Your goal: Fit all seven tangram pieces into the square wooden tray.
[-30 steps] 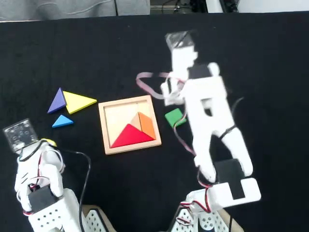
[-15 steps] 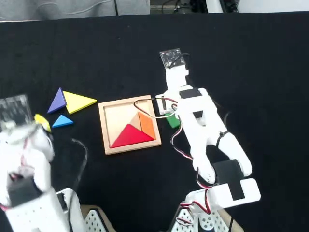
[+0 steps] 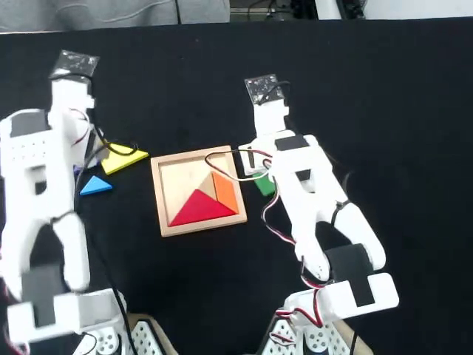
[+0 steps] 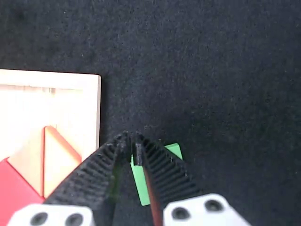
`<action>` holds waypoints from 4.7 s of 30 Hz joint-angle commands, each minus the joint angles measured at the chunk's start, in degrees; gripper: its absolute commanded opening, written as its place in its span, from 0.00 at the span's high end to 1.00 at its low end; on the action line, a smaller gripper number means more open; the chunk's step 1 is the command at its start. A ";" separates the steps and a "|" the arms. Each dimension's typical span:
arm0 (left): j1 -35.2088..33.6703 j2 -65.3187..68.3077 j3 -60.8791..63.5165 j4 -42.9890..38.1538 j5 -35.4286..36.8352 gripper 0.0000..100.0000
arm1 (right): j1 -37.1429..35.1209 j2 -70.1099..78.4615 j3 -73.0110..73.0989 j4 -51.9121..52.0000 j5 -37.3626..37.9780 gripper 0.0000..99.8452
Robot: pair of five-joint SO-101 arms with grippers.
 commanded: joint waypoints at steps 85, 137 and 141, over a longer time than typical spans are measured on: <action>-6.99 55.56 -53.49 4.75 -20.75 0.62 | -2.11 -3.12 0.57 -0.88 0.53 0.99; -10.24 62.68 -76.26 28.92 -41.85 0.65 | -2.11 -3.12 0.75 -0.88 0.62 0.99; -9.71 66.02 -76.09 27.25 -45.54 0.65 | -2.11 -3.12 0.75 -0.88 0.62 0.99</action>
